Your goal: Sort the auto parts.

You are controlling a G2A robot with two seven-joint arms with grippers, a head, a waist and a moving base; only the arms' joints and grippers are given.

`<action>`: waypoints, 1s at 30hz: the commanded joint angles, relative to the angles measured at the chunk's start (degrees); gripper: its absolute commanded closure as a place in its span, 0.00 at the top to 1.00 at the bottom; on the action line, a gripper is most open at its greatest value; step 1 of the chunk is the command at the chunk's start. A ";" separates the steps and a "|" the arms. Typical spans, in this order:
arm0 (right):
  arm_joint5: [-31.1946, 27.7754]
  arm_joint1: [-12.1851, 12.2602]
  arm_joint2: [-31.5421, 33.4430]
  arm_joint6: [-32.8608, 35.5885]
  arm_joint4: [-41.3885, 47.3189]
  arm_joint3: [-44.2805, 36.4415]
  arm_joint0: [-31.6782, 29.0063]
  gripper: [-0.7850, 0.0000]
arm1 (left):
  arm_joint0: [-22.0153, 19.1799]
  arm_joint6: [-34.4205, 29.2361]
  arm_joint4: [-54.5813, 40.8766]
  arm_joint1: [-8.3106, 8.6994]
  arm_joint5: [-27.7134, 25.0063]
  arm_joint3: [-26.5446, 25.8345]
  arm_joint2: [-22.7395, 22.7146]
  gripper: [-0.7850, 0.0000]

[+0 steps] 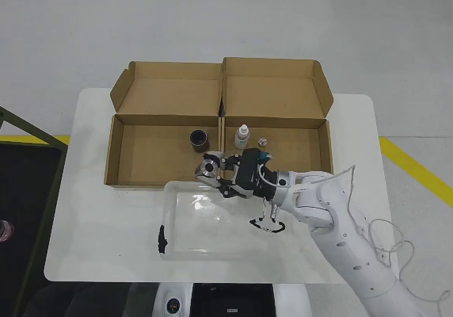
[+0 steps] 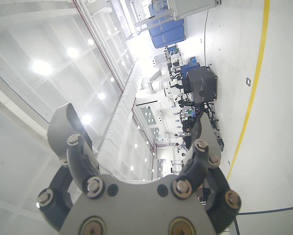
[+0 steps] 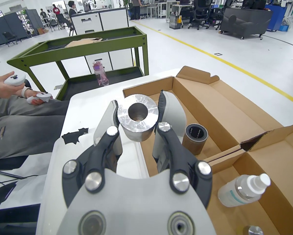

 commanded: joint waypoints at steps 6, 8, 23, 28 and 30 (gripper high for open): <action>3.08 -1.15 -4.63 0.95 -4.02 4.47 4.72 0.00 | 0.00 0.00 0.00 0.00 0.00 0.00 0.00 1.00; 4.09 -1.59 -5.98 0.97 -4.88 6.02 6.22 0.00 | 0.00 0.00 0.00 0.00 0.00 0.00 0.00 1.00; 8.56 -5.58 -15.47 3.98 -8.95 18.66 17.65 0.00 | 0.00 0.00 0.00 0.00 0.00 0.00 0.00 1.00; 8.58 -6.95 -17.74 5.49 -8.84 22.86 20.66 0.00 | 0.00 0.00 0.00 0.00 0.00 0.00 0.00 1.00; 8.67 -7.42 -18.38 5.84 -8.91 24.40 21.64 0.00 | 0.00 0.00 0.00 0.00 0.00 0.00 0.00 1.00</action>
